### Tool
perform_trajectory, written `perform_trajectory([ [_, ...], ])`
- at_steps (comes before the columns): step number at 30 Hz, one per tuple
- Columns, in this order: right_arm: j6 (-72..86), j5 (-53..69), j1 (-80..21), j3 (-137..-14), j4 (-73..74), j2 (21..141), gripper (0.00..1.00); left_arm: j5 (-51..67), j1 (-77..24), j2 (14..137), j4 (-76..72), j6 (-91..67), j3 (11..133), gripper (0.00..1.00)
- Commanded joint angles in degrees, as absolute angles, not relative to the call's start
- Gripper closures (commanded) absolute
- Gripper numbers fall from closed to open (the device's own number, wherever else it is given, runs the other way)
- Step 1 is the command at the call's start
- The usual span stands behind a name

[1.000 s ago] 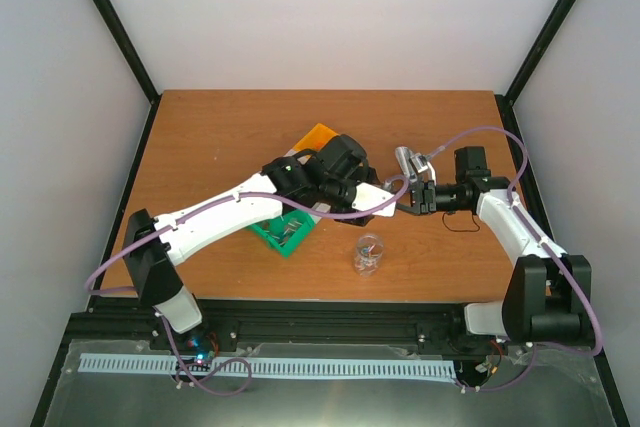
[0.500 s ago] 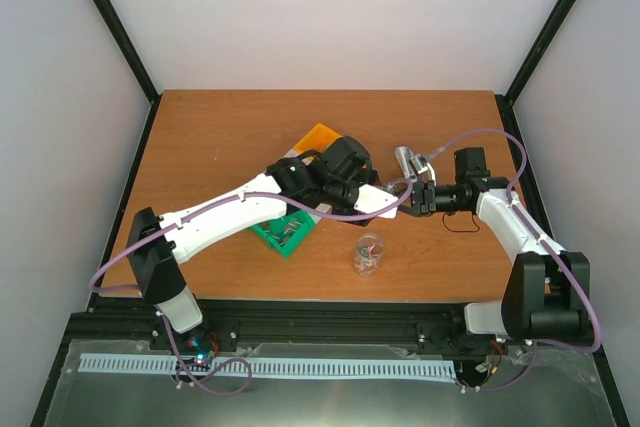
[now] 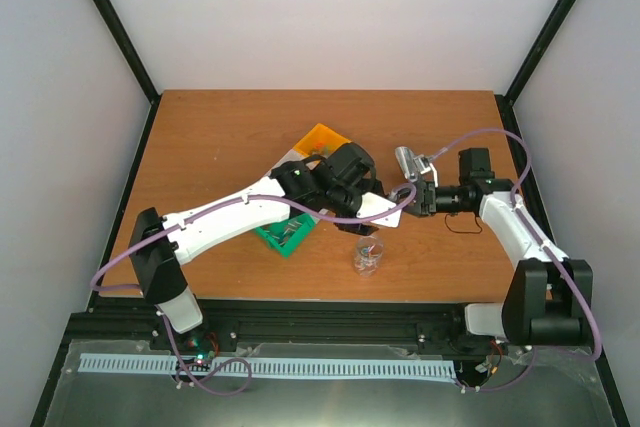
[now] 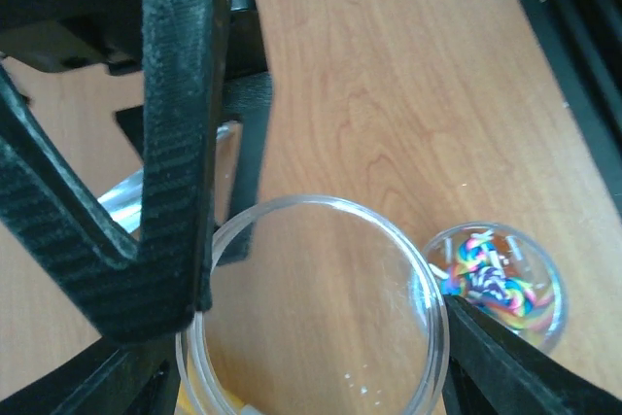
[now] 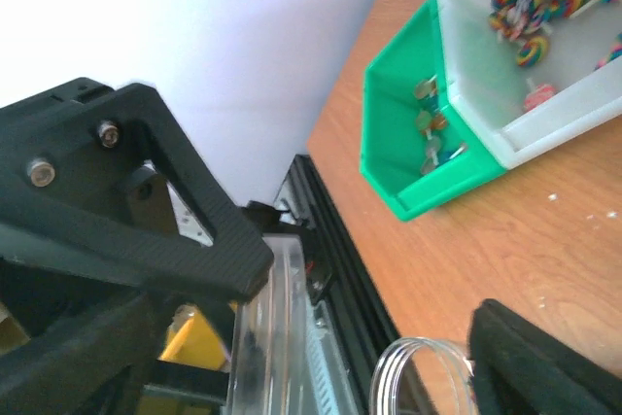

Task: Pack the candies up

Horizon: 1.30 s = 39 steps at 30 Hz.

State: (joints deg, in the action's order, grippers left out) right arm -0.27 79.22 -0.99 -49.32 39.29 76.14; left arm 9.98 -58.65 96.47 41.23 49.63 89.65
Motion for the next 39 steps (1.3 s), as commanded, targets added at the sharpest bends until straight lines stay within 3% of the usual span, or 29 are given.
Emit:
perform_trajectory([
  [1, -2.51, 73.5, 1.05, -49.35, 40.71, 72.77, 0.08, 15.97, -59.59, 96.01, 44.89, 45.61, 91.01, 0.51],
  [7, -2.99, 67.16, 3.16, -47.69, 40.55, 67.88, 0.0, 19.42, -59.37, 96.25, 48.32, 42.19, 89.32, 0.51],
  [16, -2.33, 59.62, 5.86, -47.03, 39.47, 64.28, 0.0, 19.35, -59.15, 98.91, 48.88, 39.83, 87.37, 0.51],
  [39, -3.05, 58.77, 8.41, -48.19, 40.55, 65.97, 0.0, 20.07, -59.15, 102.96, 48.13, 40.64, 85.3, 0.5],
])
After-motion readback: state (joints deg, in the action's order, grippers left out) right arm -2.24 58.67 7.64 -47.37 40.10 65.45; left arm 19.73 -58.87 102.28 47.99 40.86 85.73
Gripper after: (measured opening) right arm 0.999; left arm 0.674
